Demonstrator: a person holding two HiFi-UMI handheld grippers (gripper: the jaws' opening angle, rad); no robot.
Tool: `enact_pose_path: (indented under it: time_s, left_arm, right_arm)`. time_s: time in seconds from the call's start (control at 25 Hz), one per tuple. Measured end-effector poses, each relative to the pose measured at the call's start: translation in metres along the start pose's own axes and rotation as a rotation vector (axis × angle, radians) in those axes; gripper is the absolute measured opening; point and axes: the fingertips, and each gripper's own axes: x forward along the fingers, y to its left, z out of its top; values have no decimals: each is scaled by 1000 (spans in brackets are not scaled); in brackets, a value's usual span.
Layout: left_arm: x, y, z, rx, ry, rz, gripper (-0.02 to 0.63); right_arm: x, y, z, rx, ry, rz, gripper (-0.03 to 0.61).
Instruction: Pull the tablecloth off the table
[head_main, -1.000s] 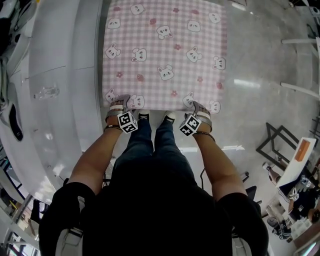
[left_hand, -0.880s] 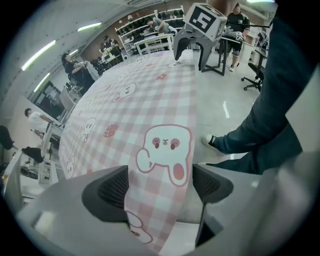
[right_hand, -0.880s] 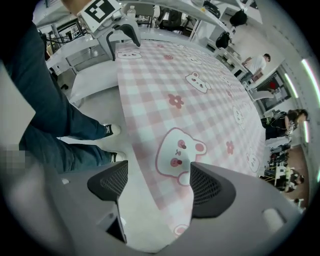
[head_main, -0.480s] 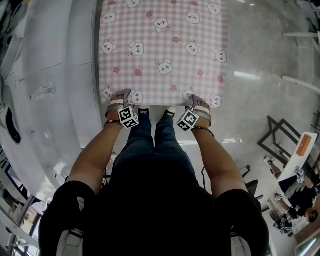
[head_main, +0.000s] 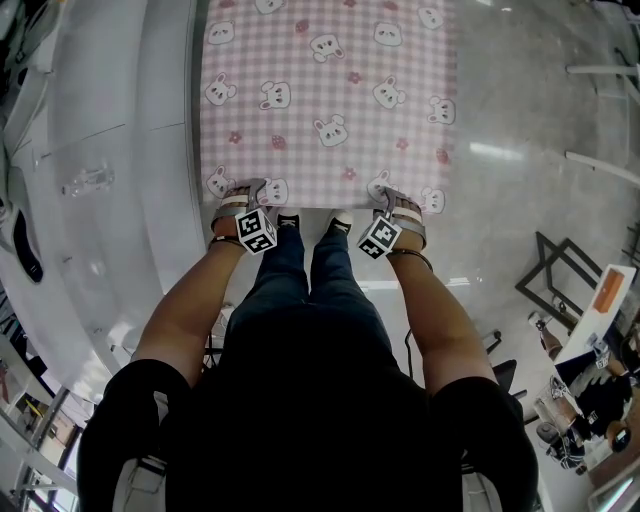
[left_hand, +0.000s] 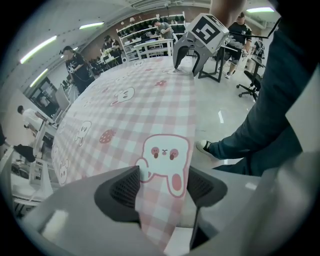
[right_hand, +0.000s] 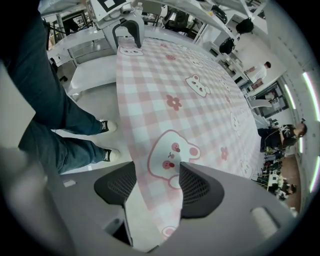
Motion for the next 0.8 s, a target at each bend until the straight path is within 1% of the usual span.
enact_pose_path:
  time_s: [0.04, 0.16, 0.2, 0.24, 0.36, 0.4, 0.52, 0.68, 0.8]
  left_arm:
    - [-1, -1, 0, -3, -1, -8, 279]
    - [-4, -1, 1, 2, -1, -32, 223]
    - [-5, -2, 2, 6, -2, -38, 199]
    - [-6, -2, 4, 8, -3, -43, 178]
    - [-10, -5, 7, -1, -8, -54, 110]
    - [-12, -5, 7, -7, -8, -57, 77]
    - [-14, -3, 7, -23, 0, -57, 31]
    - [-17, 4, 10, -23, 17, -75, 7]
    - [-20, 7, 12, -41, 34, -102, 3]
  right_arm:
    - [-2, 2, 2, -9, -10, 11, 272]
    - [-7, 9, 4, -43, -39, 33, 159]
    - [-8, 11, 4, -49, -43, 32, 129]
    - [-9, 11, 3, -49, -44, 30, 114]
    - [-12, 7, 3, -34, -38, 23, 81]
    - [-13, 6, 3, -29, -36, 22, 70]
    - [-17, 2, 4, -28, -32, 19, 46]
    - [-23, -4, 4, -28, -22, 29, 29]
    - [-26, -9, 5, -11, -14, 50, 28]
